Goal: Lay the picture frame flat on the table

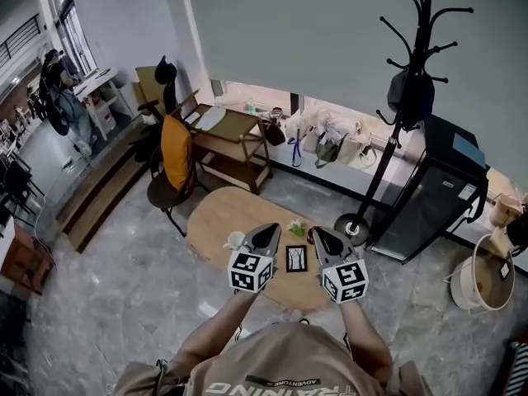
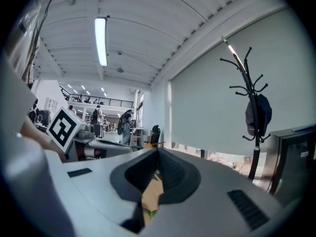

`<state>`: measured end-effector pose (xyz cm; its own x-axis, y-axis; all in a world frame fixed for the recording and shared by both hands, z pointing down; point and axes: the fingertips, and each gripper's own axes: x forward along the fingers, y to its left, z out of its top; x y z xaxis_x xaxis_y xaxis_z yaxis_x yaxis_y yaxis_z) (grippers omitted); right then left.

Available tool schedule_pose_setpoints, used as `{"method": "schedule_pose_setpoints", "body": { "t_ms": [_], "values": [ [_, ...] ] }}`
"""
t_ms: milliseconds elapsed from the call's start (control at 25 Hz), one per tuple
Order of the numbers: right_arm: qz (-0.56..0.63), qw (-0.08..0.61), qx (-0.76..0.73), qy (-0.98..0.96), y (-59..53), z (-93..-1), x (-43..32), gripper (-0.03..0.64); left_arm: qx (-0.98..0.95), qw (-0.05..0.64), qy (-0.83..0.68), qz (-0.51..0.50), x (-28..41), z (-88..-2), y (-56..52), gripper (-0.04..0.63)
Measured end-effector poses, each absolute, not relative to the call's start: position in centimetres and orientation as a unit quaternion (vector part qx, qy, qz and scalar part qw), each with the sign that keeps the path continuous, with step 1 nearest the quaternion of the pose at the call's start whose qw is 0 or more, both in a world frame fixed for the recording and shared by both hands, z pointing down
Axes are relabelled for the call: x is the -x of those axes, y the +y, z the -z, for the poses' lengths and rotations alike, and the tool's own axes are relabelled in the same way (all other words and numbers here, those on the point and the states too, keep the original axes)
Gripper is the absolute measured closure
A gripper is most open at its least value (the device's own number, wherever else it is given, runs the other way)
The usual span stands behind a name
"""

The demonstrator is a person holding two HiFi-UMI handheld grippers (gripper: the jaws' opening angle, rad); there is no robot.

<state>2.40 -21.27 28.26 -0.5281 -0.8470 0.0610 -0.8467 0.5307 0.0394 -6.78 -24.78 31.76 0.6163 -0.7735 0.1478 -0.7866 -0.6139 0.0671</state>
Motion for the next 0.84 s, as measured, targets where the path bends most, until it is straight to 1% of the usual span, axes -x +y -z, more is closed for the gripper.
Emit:
{"method": "schedule_pose_setpoints", "body": {
  "t_ms": [840],
  "values": [
    [-0.013, 0.063, -0.480, -0.875, -19.1, -30.0, -3.1, 0.609, -0.896, 0.077, -0.434, -0.050, 6.9, -33.1, -22.3, 0.589]
  ]
}}
